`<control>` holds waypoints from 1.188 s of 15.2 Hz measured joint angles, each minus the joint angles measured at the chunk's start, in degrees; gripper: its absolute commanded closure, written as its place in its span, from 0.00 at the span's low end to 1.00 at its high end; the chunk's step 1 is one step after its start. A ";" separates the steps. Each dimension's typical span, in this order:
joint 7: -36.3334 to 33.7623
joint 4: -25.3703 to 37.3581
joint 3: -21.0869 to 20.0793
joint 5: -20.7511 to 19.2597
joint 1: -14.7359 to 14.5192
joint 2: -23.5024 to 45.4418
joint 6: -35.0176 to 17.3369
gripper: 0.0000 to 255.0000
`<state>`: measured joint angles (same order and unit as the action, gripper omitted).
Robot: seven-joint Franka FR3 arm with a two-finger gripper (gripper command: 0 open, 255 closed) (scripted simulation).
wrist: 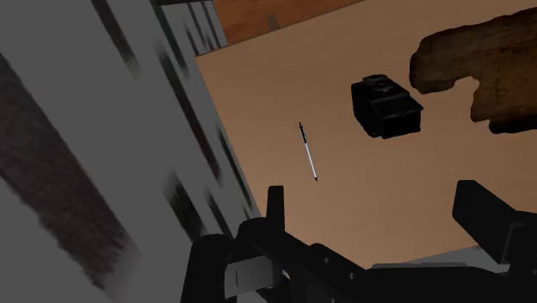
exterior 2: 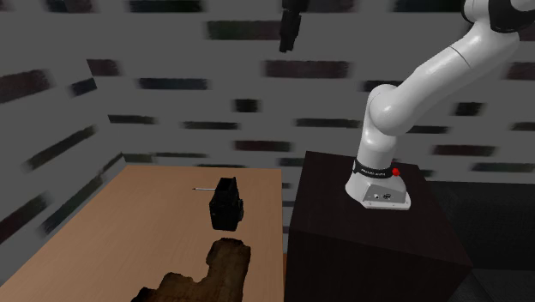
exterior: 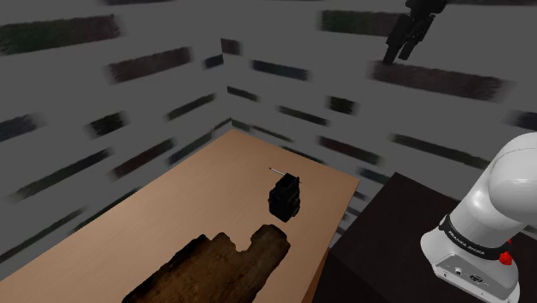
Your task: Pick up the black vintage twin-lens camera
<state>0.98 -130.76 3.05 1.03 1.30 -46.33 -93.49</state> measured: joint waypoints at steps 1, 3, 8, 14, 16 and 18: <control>0.00 0.00 0.00 0.00 0.00 0.00 0.00 0.00; -2.69 -1.88 -1.64 0.66 0.30 -0.02 -1.48 0.00; -13.12 -7.29 -7.62 3.14 1.33 1.37 -6.74 0.00; -26.64 -11.48 -15.60 6.32 2.45 7.12 -14.71 0.00; -31.20 -12.32 -18.32 7.22 2.87 9.79 -17.57 0.00; -36.12 -12.47 -21.24 7.94 3.36 13.20 -20.46 0.00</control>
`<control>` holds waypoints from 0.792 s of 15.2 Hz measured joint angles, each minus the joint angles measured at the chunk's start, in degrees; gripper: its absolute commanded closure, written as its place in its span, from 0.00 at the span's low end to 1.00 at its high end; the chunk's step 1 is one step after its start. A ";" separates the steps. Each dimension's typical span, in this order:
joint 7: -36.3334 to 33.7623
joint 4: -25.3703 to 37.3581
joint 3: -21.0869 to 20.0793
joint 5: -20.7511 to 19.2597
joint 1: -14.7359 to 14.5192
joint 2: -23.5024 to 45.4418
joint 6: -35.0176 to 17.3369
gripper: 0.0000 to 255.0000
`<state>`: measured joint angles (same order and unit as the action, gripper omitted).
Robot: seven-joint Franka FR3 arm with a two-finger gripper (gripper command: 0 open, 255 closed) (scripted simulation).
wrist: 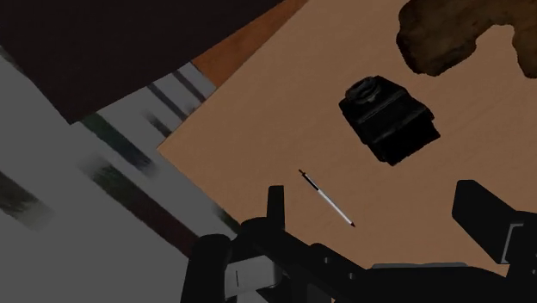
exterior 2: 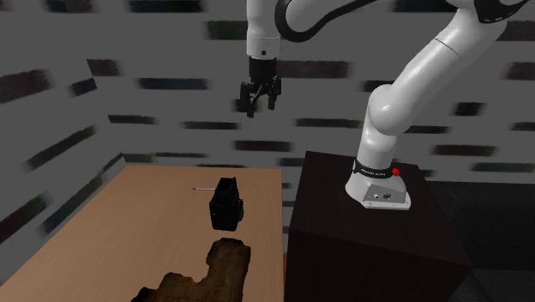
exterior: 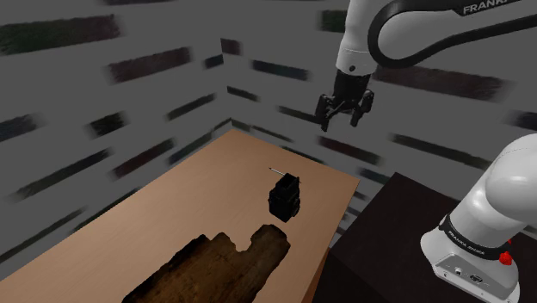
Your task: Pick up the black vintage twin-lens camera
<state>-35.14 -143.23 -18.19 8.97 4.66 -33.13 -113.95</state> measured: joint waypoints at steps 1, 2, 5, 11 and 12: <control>-2.15 -0.51 -1.21 0.21 0.36 1.63 -1.74 0.00; -4.24 -0.56 -2.31 0.22 0.85 3.51 -3.30 0.00; -11.48 0.52 -6.07 -0.08 2.15 9.56 -7.09 0.00; -27.74 5.04 -12.59 -4.88 5.21 24.48 -14.29 0.00; -30.52 5.23 -13.24 -6.03 5.49 26.79 -15.71 0.00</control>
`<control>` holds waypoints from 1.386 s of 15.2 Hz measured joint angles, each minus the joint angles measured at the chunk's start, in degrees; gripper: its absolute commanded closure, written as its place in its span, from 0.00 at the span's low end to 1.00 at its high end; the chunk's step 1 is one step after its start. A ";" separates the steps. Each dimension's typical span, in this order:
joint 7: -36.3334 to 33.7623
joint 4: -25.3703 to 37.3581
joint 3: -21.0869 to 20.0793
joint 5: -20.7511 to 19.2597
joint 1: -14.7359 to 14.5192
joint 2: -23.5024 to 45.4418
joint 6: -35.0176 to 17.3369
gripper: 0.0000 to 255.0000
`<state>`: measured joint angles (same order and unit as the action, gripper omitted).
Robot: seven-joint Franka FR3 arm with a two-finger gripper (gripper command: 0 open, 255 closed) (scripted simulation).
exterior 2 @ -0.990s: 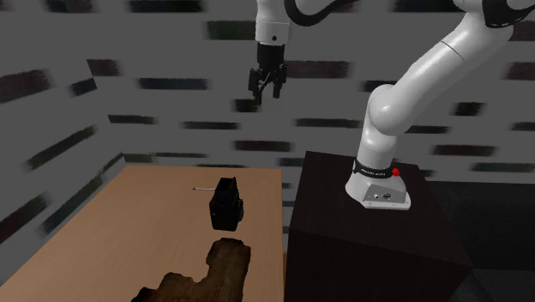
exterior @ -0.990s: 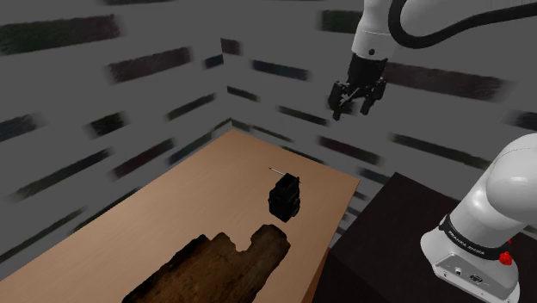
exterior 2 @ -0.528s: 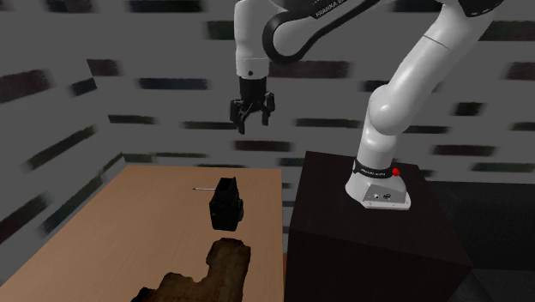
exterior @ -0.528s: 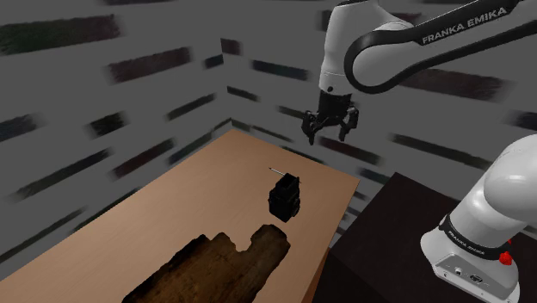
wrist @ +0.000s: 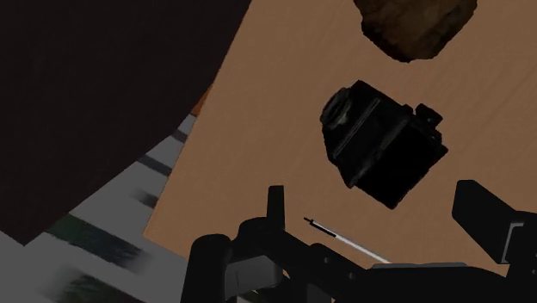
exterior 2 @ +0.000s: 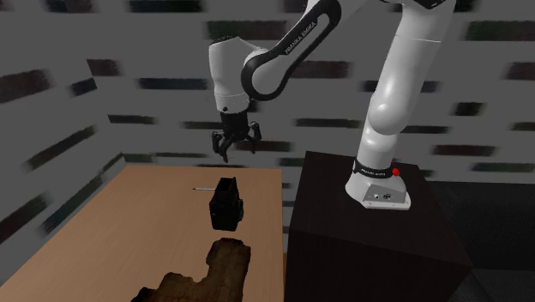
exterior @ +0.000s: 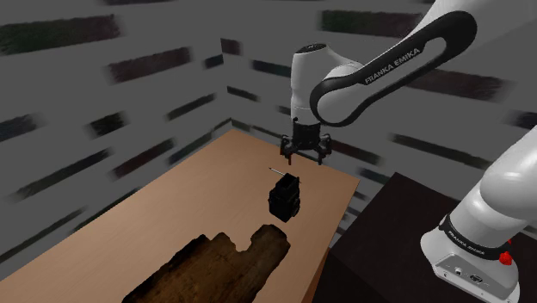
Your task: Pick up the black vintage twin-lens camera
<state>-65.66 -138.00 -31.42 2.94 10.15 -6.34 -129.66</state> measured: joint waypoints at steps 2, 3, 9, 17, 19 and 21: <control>-6.48 2.63 -1.08 -3.56 0.31 6.15 -1.89 0.00; -9.43 3.99 -1.21 -5.11 0.20 8.71 -2.23 0.00; -24.54 10.96 1.35 -13.67 -3.10 23.49 -5.68 0.00; -27.99 11.68 3.75 -17.66 -5.09 29.29 -9.90 1.00; -28.04 11.63 3.81 -17.78 -5.12 29.37 -10.11 1.00; -28.06 11.67 3.83 -17.81 -5.14 29.39 -10.12 1.00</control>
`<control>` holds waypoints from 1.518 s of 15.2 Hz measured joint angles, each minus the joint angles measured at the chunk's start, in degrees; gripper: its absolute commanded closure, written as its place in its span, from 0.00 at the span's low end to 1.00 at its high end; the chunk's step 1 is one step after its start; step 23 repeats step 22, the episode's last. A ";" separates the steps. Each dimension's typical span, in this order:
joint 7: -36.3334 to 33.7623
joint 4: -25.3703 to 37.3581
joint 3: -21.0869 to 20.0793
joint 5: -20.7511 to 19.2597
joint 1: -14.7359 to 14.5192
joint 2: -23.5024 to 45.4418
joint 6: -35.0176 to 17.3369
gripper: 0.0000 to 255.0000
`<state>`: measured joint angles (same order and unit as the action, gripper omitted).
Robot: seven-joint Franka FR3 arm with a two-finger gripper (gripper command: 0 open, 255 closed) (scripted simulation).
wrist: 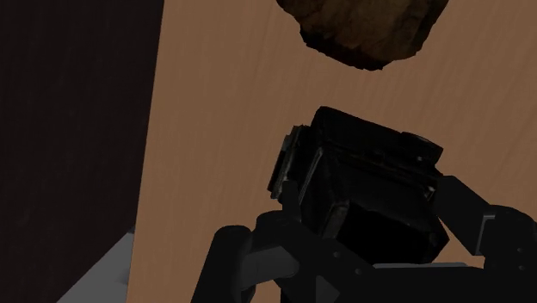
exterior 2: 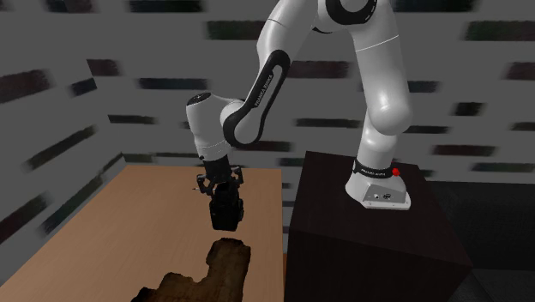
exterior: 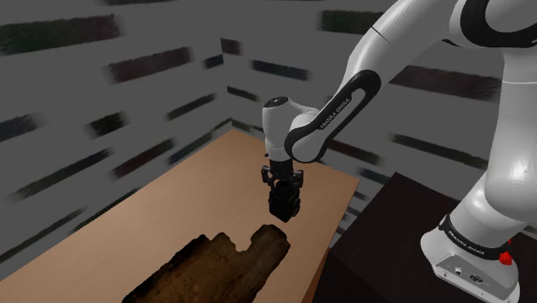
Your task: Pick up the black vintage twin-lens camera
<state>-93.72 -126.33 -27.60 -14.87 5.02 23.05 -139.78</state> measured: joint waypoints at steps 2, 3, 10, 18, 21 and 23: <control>0.02 -0.01 -0.01 0.00 0.01 0.00 -0.02 1.00; 0.04 -0.02 -0.02 0.02 0.02 -0.01 -0.02 1.00; 0.88 -0.10 -0.93 1.46 0.66 -1.90 1.77 1.00; 3.42 0.48 -3.02 5.35 2.20 -7.05 6.81 1.00; 4.53 0.76 -3.63 6.88 2.79 -9.13 8.86 1.00; 4.61 0.79 -3.72 7.06 2.83 -9.37 9.09 1.00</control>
